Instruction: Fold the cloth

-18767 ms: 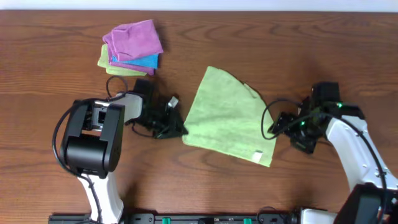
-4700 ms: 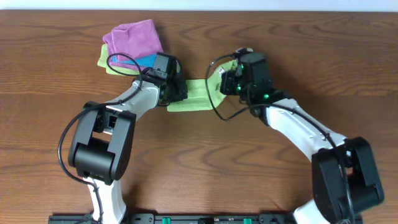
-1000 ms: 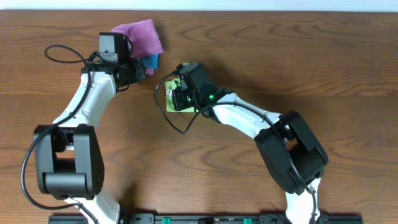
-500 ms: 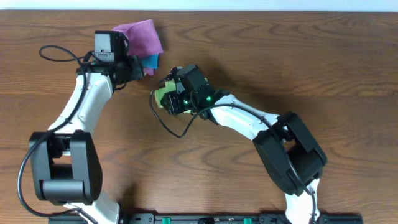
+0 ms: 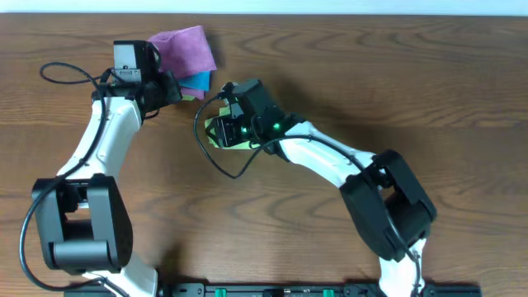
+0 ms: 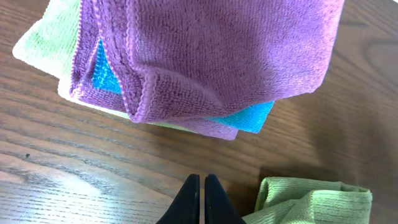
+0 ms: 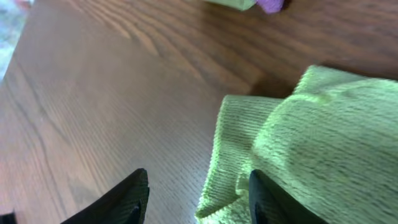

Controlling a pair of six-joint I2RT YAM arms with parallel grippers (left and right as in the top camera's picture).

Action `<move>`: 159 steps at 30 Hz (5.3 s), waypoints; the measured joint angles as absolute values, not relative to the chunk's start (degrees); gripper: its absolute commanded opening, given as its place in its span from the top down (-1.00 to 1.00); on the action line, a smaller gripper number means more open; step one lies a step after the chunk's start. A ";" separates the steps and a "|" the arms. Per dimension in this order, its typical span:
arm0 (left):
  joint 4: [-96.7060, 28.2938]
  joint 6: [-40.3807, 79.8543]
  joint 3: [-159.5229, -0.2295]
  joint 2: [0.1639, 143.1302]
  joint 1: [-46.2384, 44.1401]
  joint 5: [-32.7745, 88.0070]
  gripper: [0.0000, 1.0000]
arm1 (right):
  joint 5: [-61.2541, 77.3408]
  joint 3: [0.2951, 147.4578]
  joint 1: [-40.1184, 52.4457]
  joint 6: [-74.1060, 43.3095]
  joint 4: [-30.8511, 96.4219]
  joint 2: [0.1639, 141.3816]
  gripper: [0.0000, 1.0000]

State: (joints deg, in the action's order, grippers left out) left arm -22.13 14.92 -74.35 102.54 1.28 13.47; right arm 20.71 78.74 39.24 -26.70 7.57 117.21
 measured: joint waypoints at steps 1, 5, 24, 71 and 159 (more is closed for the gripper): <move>-22.13 14.92 -74.35 102.41 1.30 13.50 0.88 | 20.12 78.74 39.00 -26.83 8.38 116.71 -0.36; -22.92 14.92 -74.37 102.17 1.30 13.65 0.78 | 16.19 78.81 36.25 -27.11 13.43 113.21 -0.98; -29.52 19.09 -74.41 101.14 1.30 26.92 -0.90 | 13.58 78.76 13.34 -10.92 48.66 89.89 -0.98; -1.17 59.40 -48.36 100.64 -9.74 33.45 -0.90 | 23.59 35.51 -11.40 -6.09 52.93 30.72 -0.98; -2.07 40.32 -82.35 112.57 5.48 32.84 0.88 | 23.59 35.48 -11.40 -6.09 52.93 30.68 -0.99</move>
